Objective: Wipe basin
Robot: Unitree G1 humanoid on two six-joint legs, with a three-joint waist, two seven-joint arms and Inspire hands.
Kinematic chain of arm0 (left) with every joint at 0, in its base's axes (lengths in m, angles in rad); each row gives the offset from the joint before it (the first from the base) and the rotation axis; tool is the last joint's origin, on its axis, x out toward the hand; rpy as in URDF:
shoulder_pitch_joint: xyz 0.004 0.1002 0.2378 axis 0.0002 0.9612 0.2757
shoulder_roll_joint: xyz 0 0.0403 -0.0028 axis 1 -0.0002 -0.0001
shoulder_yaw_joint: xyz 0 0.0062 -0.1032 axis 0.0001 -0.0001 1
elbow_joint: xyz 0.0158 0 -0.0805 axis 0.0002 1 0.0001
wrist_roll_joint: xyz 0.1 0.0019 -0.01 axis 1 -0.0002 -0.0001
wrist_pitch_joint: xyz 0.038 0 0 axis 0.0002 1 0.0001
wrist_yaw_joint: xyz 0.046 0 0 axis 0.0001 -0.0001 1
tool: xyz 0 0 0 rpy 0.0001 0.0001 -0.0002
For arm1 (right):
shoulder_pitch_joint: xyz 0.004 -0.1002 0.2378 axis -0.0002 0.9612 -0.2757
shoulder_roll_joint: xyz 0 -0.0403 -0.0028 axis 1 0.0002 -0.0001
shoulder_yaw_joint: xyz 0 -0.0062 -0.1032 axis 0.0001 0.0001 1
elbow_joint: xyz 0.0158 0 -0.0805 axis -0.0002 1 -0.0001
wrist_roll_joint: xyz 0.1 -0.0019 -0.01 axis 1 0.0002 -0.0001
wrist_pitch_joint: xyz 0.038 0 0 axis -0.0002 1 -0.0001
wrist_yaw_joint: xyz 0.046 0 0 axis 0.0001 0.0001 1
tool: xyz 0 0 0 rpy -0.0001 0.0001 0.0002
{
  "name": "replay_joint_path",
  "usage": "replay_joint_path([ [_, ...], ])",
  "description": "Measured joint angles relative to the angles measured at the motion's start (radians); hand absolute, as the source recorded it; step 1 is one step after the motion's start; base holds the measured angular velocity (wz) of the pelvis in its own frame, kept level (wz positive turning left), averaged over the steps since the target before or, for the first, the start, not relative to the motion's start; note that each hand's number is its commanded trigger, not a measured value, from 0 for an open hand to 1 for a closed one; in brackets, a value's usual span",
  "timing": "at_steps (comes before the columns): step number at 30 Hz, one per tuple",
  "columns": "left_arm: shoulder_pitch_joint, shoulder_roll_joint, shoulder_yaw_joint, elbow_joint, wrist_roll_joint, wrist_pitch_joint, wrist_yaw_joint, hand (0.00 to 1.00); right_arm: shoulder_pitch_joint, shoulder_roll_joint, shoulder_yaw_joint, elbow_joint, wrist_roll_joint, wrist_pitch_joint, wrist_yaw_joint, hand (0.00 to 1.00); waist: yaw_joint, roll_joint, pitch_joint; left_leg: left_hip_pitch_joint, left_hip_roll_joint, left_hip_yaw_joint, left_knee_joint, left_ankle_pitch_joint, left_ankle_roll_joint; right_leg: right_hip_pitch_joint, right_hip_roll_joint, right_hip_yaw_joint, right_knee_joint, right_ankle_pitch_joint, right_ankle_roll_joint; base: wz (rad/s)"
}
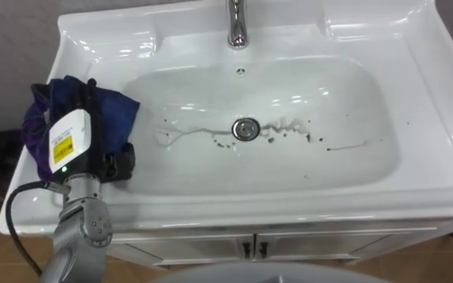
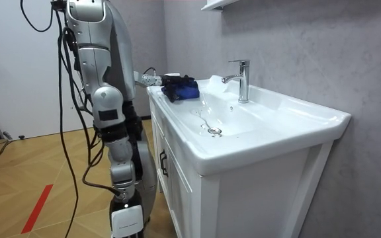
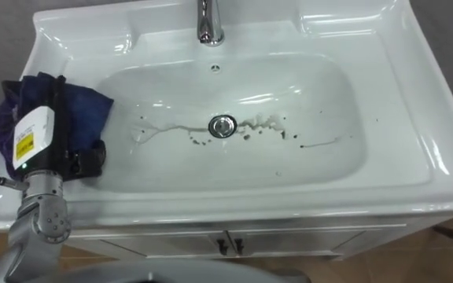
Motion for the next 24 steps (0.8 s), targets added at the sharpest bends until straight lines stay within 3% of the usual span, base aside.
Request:
replay_joint_path([
  [3, 0.0, 0.0, 0.0, 0.002, 0.001, 0.006, 0.0, 0.0, -0.001, 0.0, 0.009, 0.0, 0.004, 0.018, 0.001, 0.0, 0.001, -0.003, -0.0005, 0.002, 0.0, 0.0, 0.0, 0.0, 0.0, 0.0, 0.0, 0.002, 0.001, 0.0, 0.0, 0.0],
  [13, -0.006, 0.0, 0.002, 0.044, 0.007, 0.007, 0.01, 0.0, 0.003, 0.0, 0.004, -0.039, -0.015, 0.029, 0.001, 0.0, 0.001, -0.024, -0.0067, 0.002, 0.0, 0.001, -0.001, 0.0, 0.0, 0.0, 0.002, 0.009, -0.002, 0.0, -0.001, -0.01],
  [24, -0.007, -0.003, 0.002, 0.048, 0.007, 0.021, 0.01, 0.0, 0.006, 0.0, -0.011, -0.047, -0.02, 0.05, 0.003, 0.0, 0.0, -0.016, -0.009, 0.002, 0.001, 0.003, -0.001, 0.0, 0.0, 0.0, 0.004, 0.02, -0.001, 0.001, -0.002, -0.01],
])
